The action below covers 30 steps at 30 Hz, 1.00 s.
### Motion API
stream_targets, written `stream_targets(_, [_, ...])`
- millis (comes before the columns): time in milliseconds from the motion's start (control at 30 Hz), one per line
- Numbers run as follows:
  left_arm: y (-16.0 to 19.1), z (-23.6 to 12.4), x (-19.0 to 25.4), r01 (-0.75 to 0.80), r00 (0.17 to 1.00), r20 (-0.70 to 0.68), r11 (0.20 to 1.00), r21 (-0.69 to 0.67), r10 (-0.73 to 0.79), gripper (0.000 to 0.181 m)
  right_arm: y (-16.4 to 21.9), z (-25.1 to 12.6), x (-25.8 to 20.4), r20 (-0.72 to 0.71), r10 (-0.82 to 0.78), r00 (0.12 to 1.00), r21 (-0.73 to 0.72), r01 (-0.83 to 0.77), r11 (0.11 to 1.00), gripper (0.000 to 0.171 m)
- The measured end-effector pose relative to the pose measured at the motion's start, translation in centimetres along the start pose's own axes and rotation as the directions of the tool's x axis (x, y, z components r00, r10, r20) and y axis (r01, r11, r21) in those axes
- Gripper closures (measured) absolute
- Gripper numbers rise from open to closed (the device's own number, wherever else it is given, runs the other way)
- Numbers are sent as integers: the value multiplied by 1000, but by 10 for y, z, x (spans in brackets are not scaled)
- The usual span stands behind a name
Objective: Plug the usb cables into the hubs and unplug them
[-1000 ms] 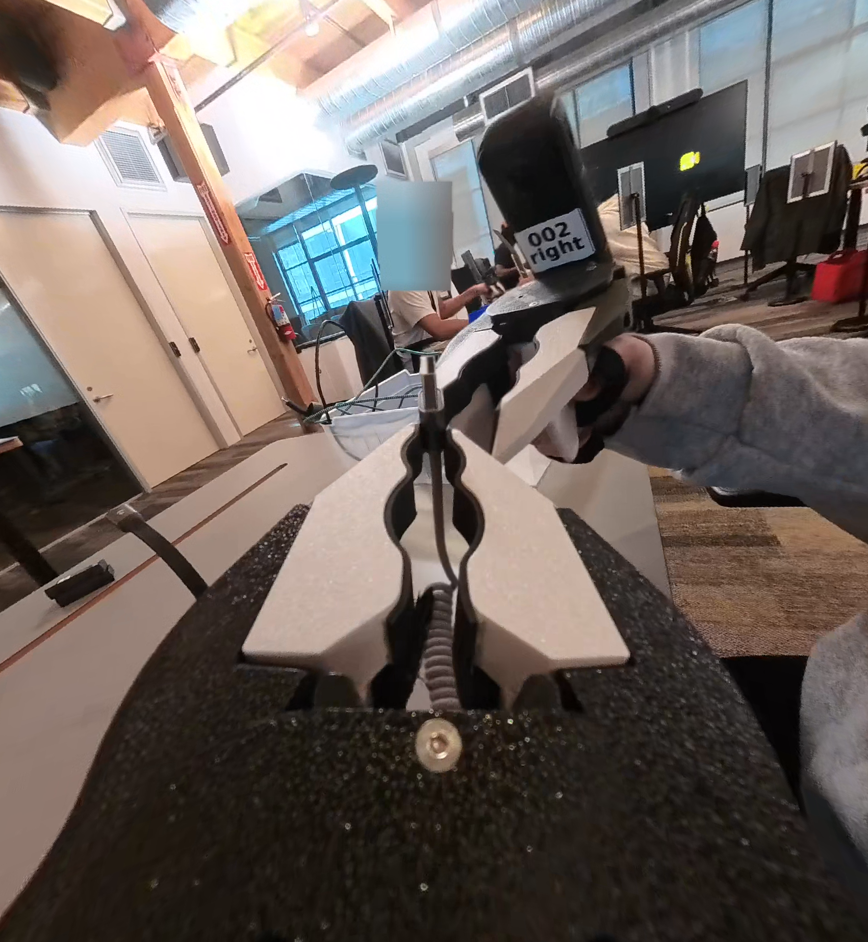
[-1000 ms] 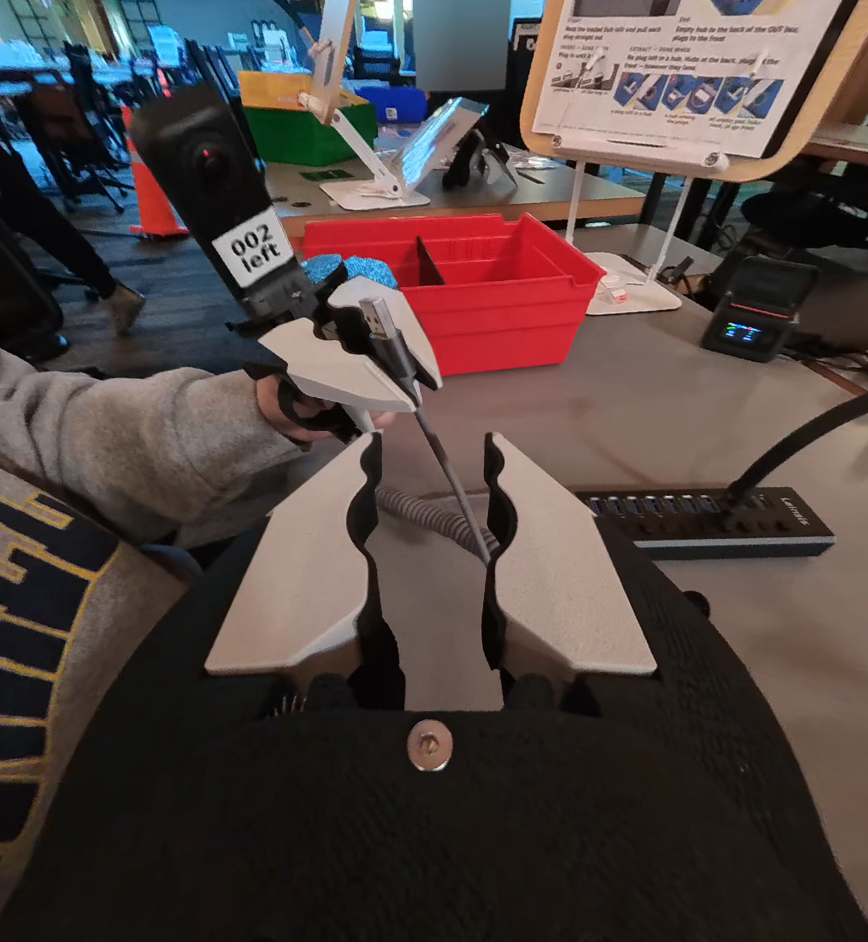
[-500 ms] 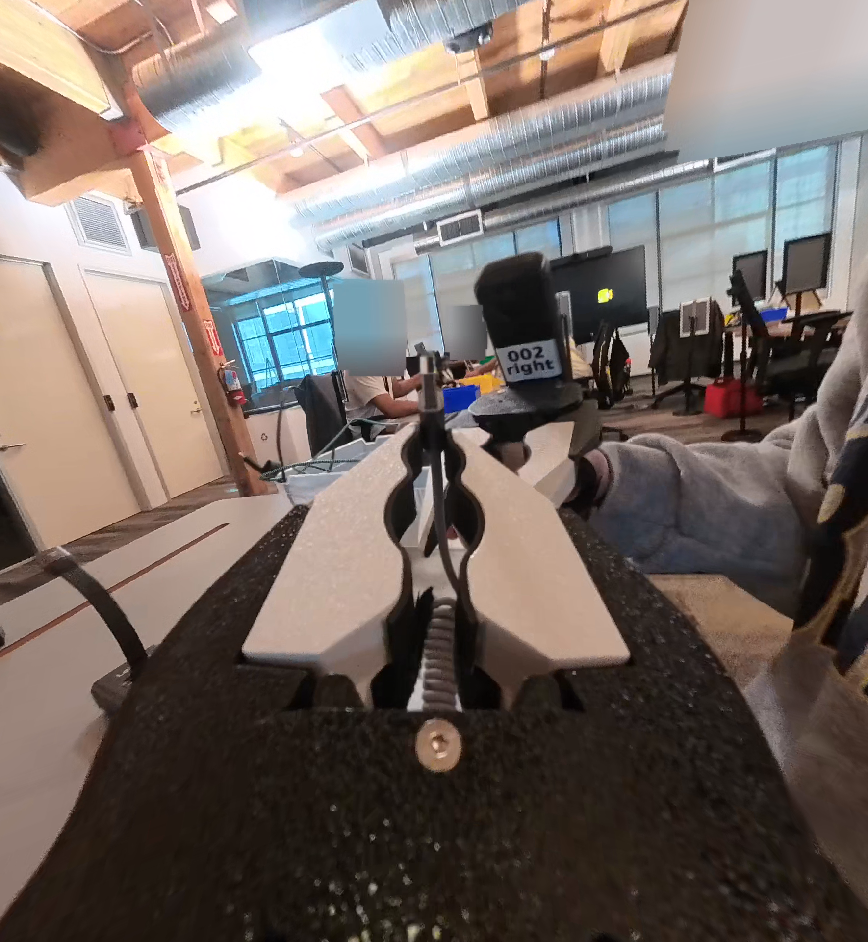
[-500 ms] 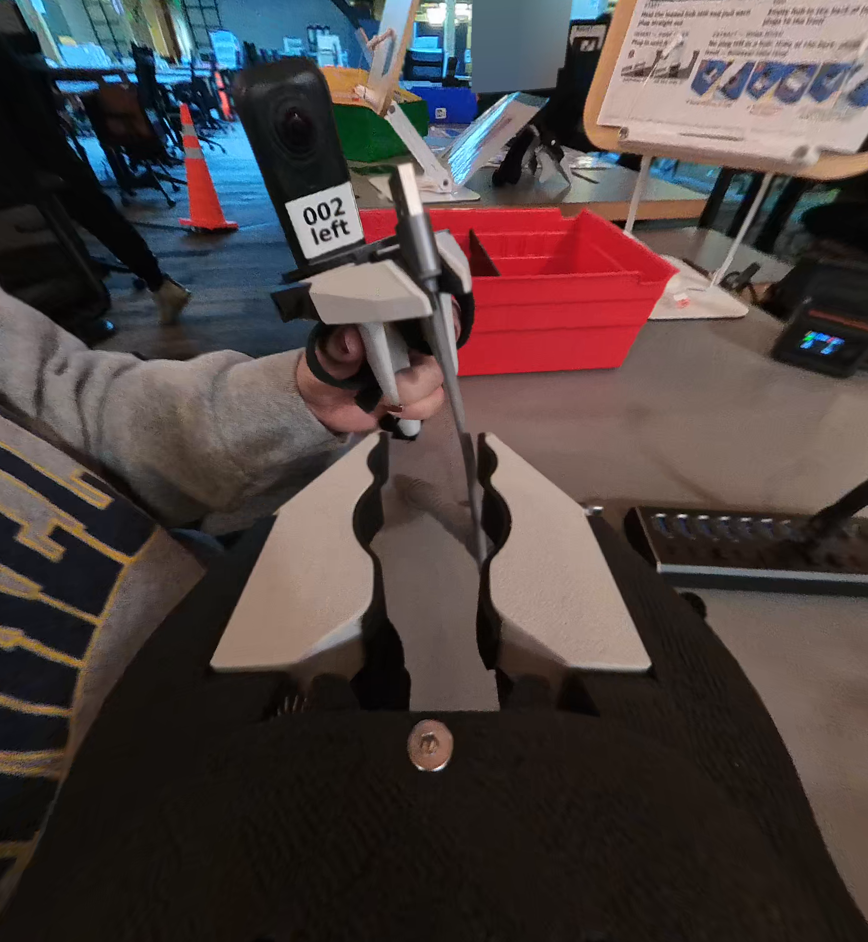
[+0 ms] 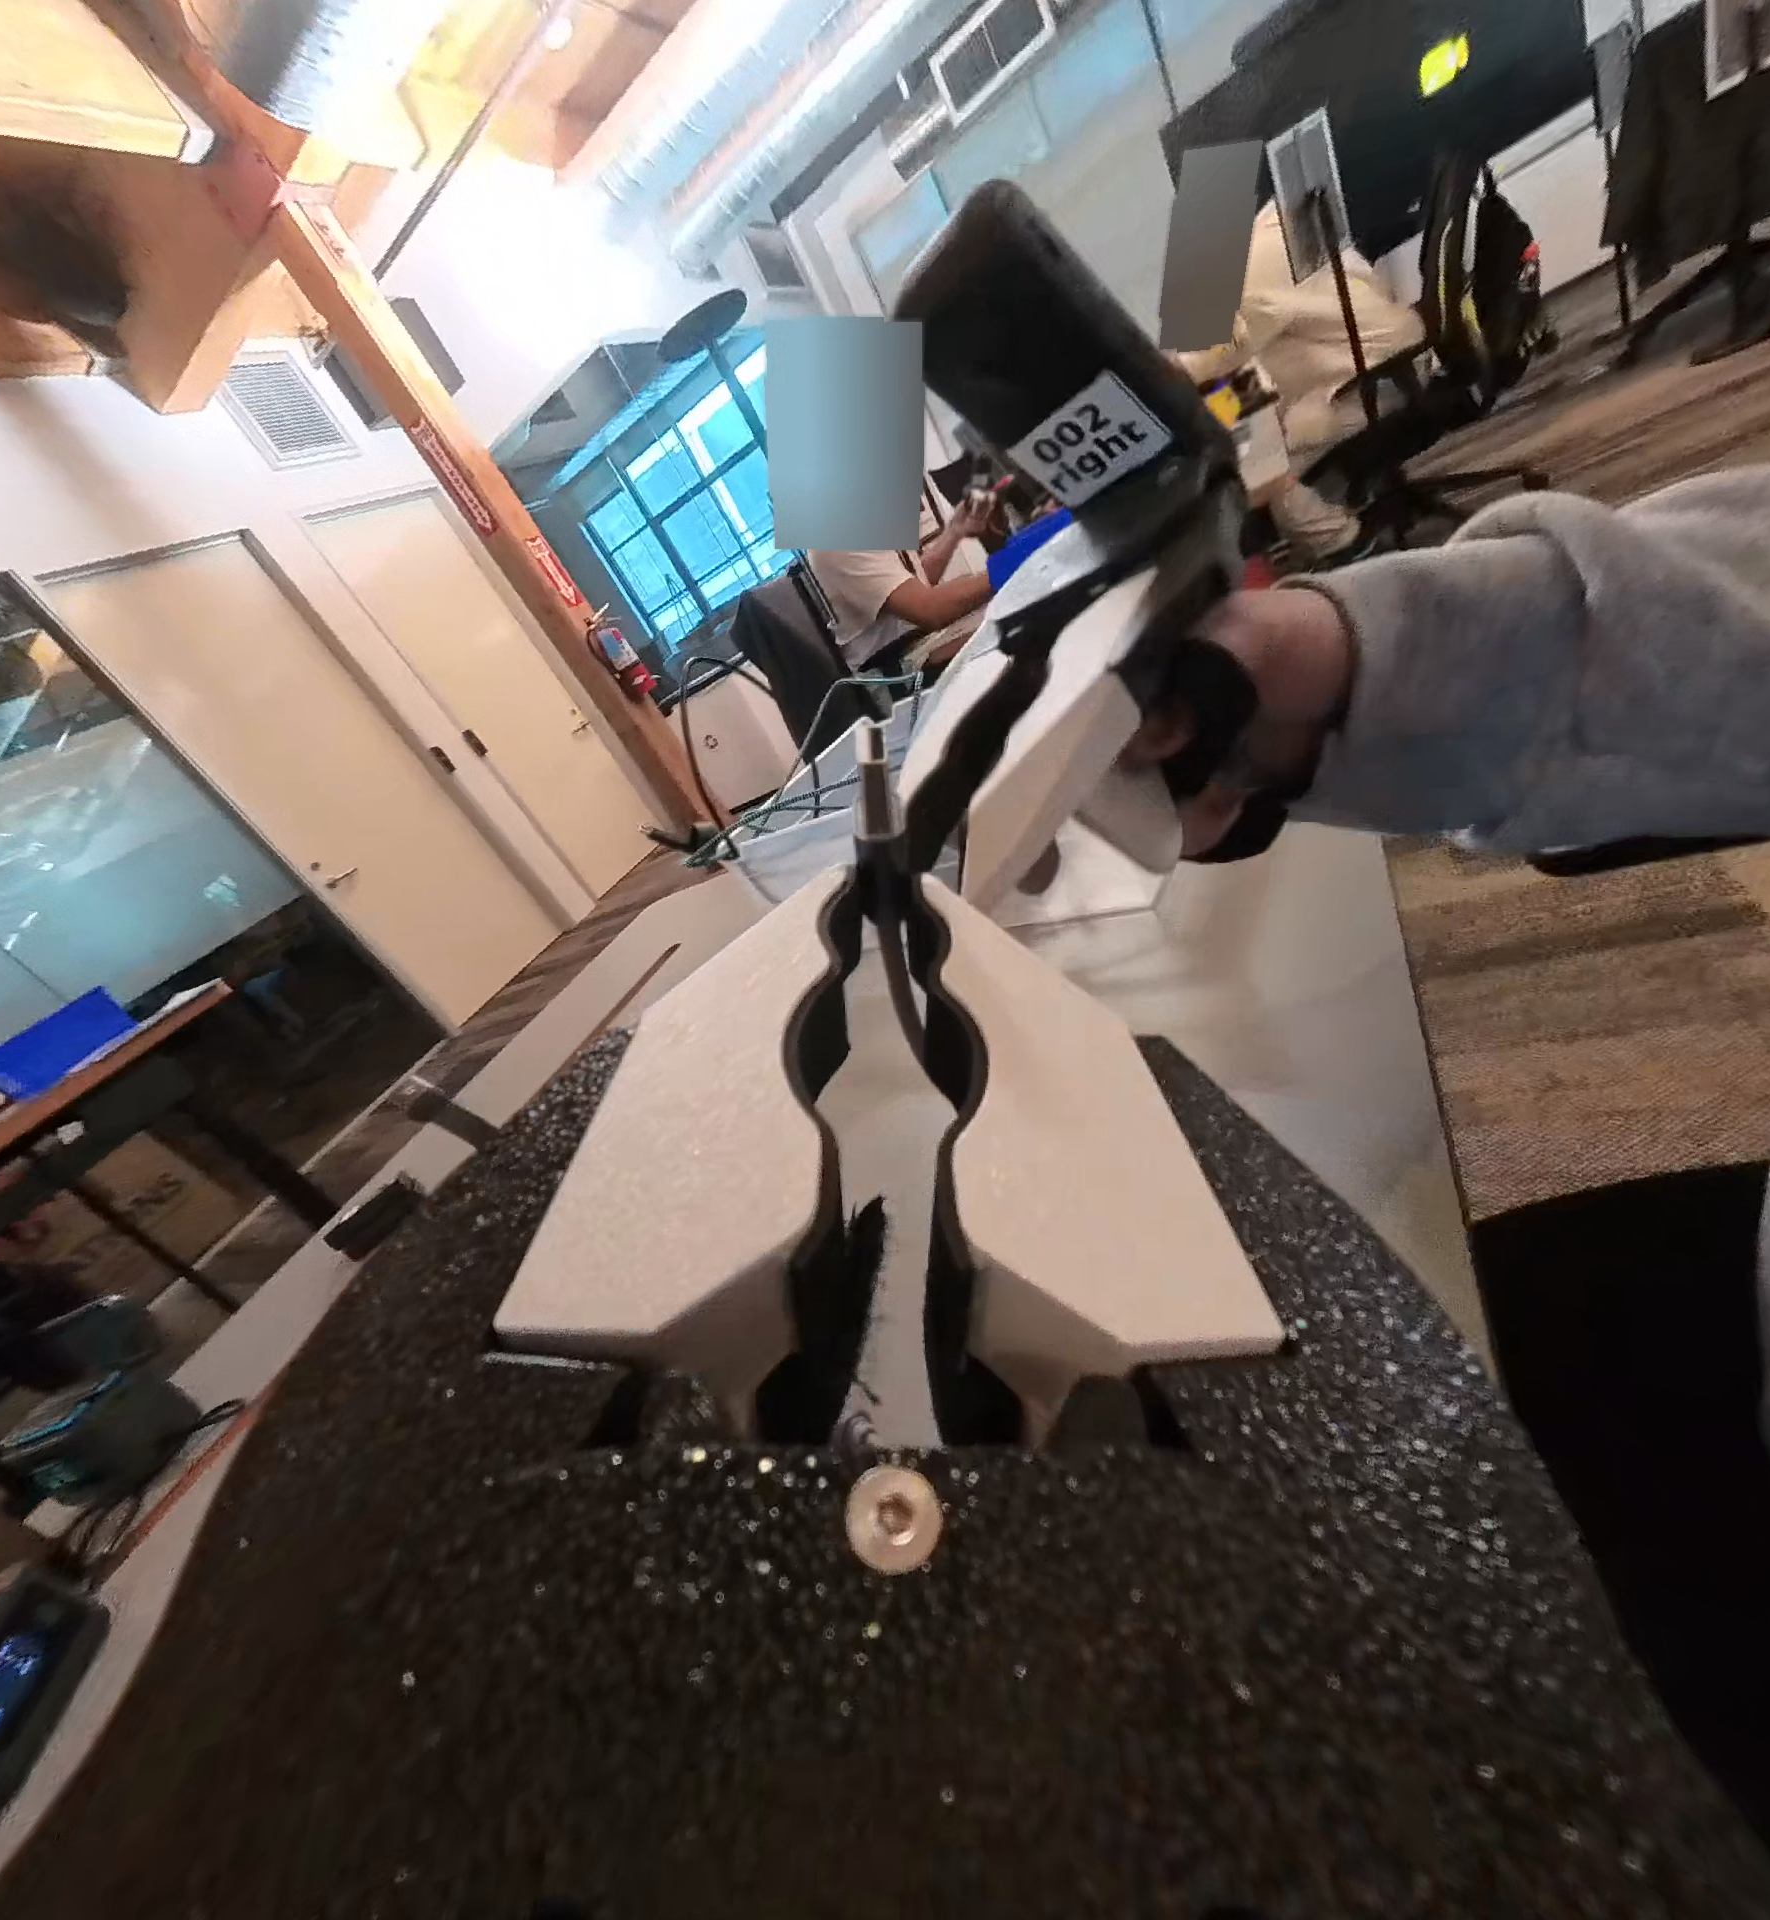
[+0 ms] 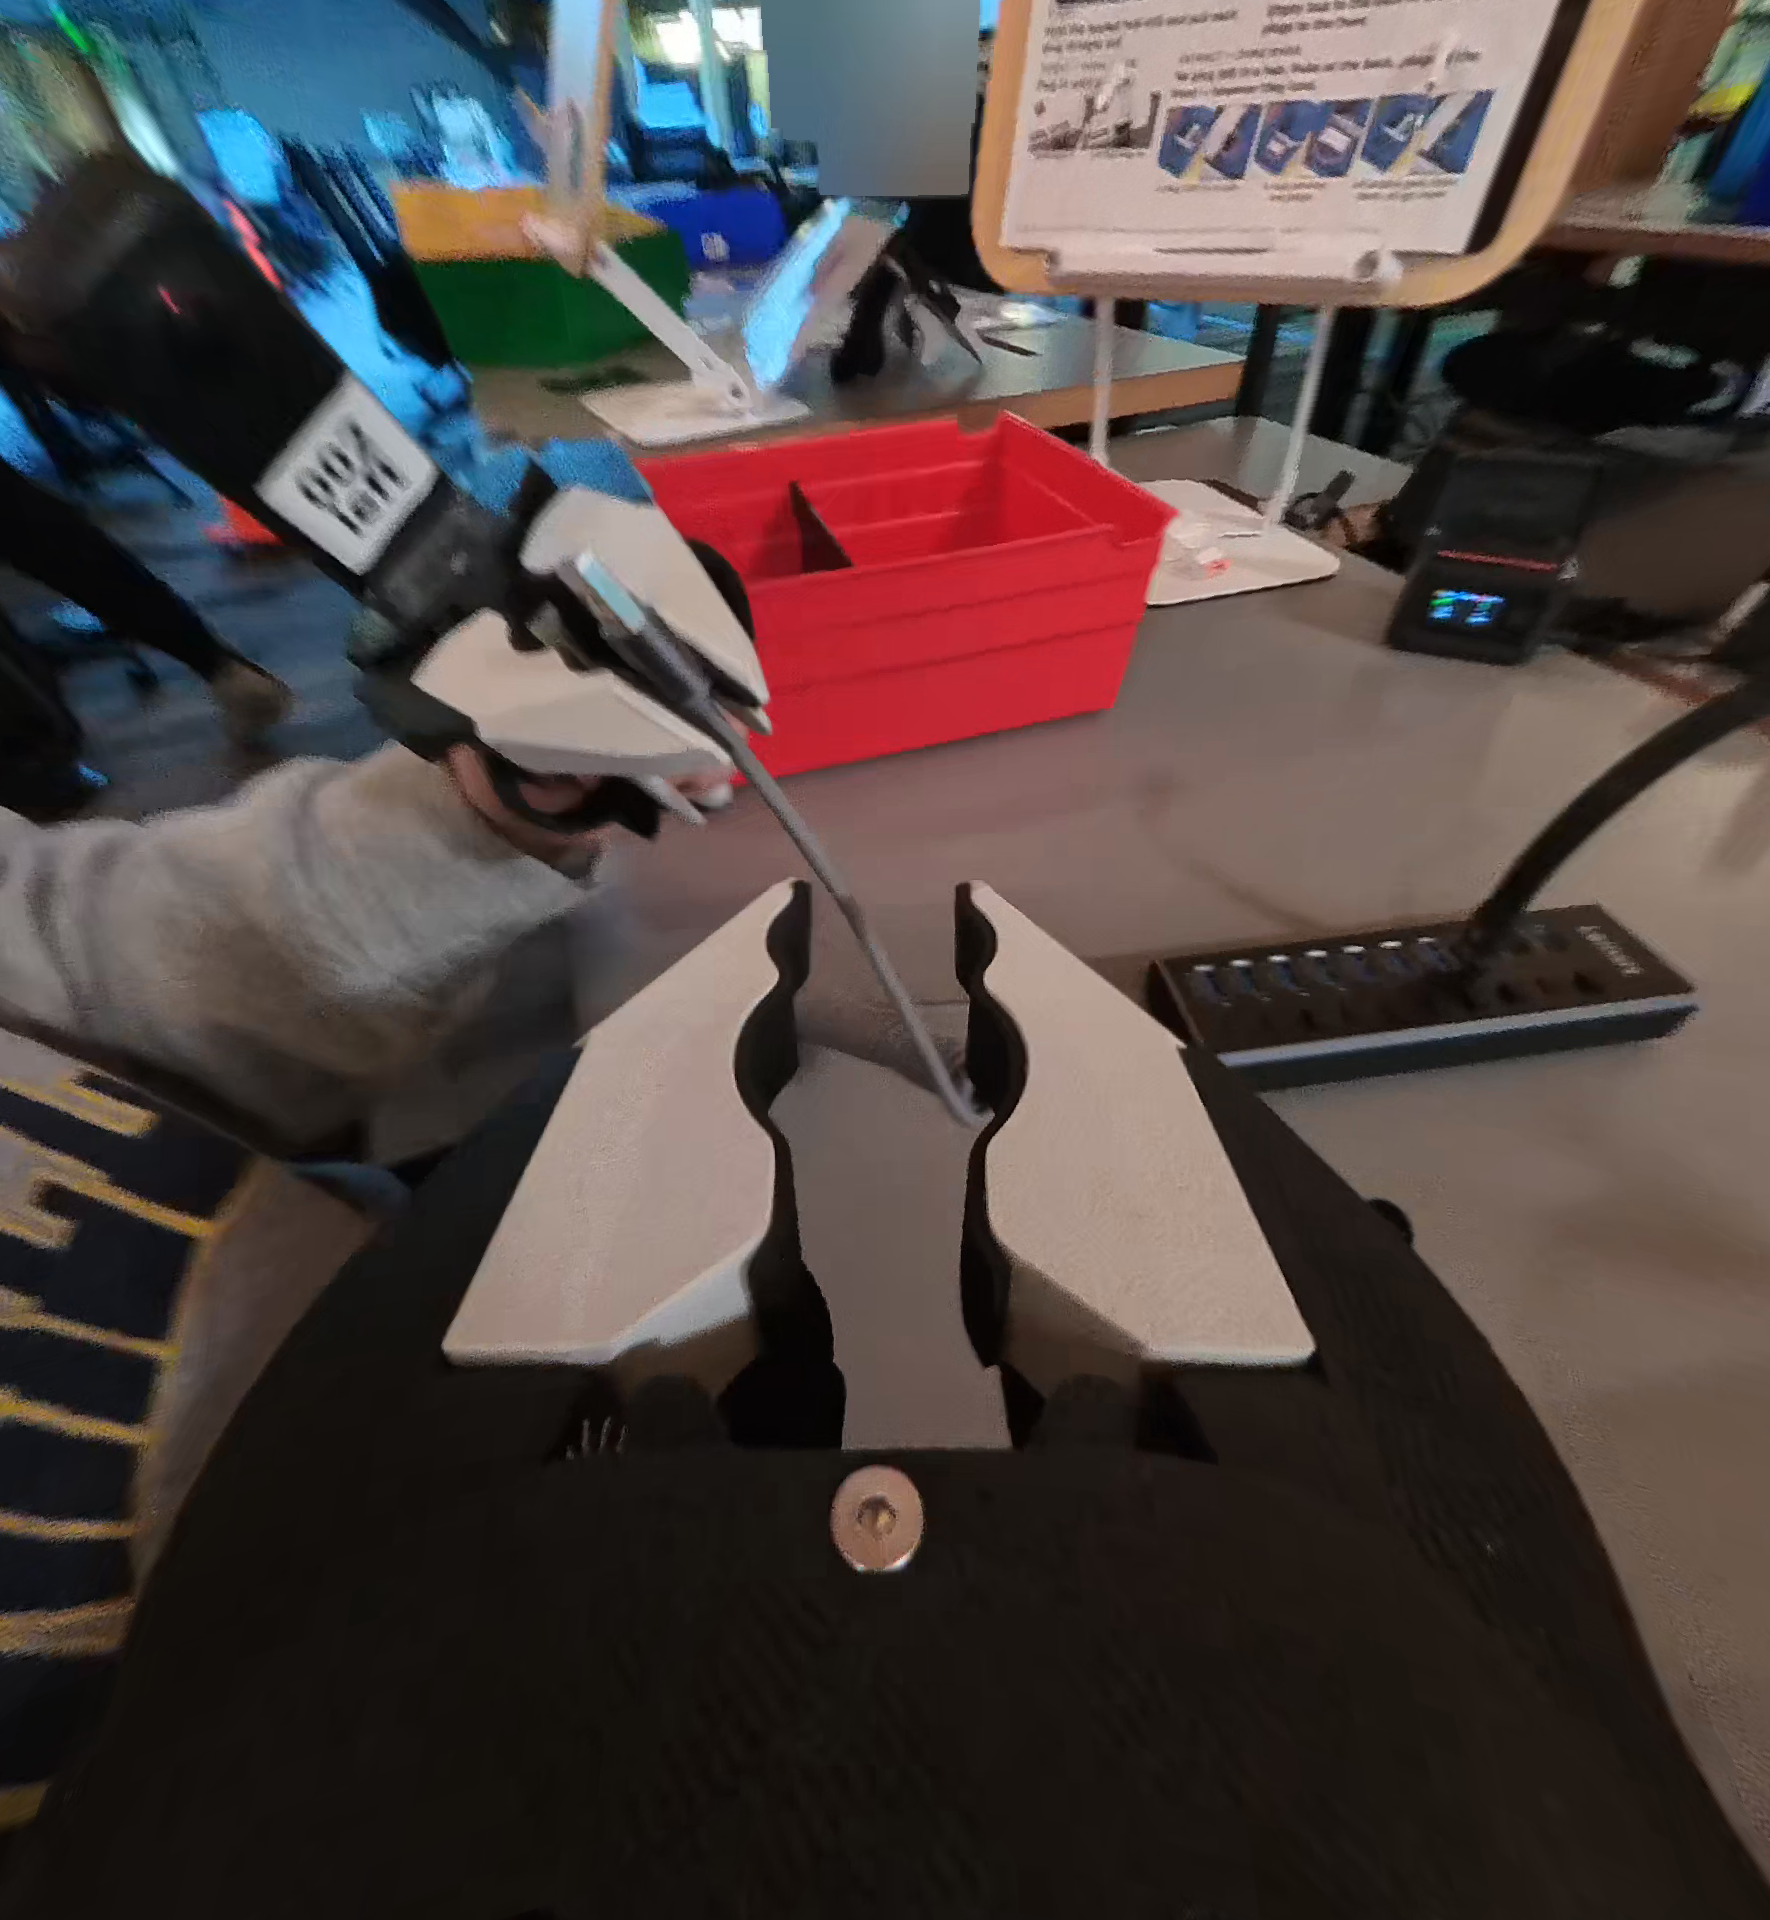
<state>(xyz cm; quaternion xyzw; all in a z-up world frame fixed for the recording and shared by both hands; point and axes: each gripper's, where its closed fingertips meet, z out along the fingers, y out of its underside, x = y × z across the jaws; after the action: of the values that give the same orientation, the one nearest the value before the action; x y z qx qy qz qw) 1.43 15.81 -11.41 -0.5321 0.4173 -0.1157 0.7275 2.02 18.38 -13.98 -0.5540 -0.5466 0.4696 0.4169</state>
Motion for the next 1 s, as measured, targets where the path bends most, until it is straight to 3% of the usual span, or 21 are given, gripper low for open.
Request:
stream_targets(100, [-1, 0, 1, -24, 1000, 2, 1000, 0, 24, 176, -14, -9, -14, 100, 9, 995, 65, -15, 998, 138])
stream_targets(233, [1, 3, 18, -13, 995, -102, 1000, -4, 13, 176, -27, -10, -45, 145, -201, 969, 143, 181, 973, 138])
stream_targets(400, [-3, 4, 44, 62, 962, -266, 998, 15, -55, 176, -17, 0, -65, 155, -371, 915, 72, 364, 928, 149])
stream_targets(567, [-4, 1, 35, 91, 972, -222, 995, 41, -80, 176, -12, -2, -54, 139, -332, 933, 35, 330, 943, 142])
stream_targets(700, [-9, -1, 29, 118, 975, -199, 990, 73, -101, 176, 16, 5, -50, 195, -227, 954, -76, 246, 966, 130])
stream_targets(767, [-12, -1, 27, 135, 974, -193, 986, 96, -115, 176, 26, 12, -47, 175, -220, 960, -105, 240, 965, 139])
stream_targets(867, [-14, -2, 23, 172, 972, -179, 979, 110, -150, 176, 29, 18, -40, 124, -247, 961, -119, 262, 958, 169])
stream_targets(967, [-8, -5, 18, 191, 973, -148, 980, 63, -180, 173, 31, 13, -30, 95, -259, 961, -186, 273, 944, 170])
stream_targets(1000, [-7, -6, 15, 193, 974, -125, 980, 42, -187, 155, 35, 10, -20, 55, -290, 955, -243, 295, 924, 170])
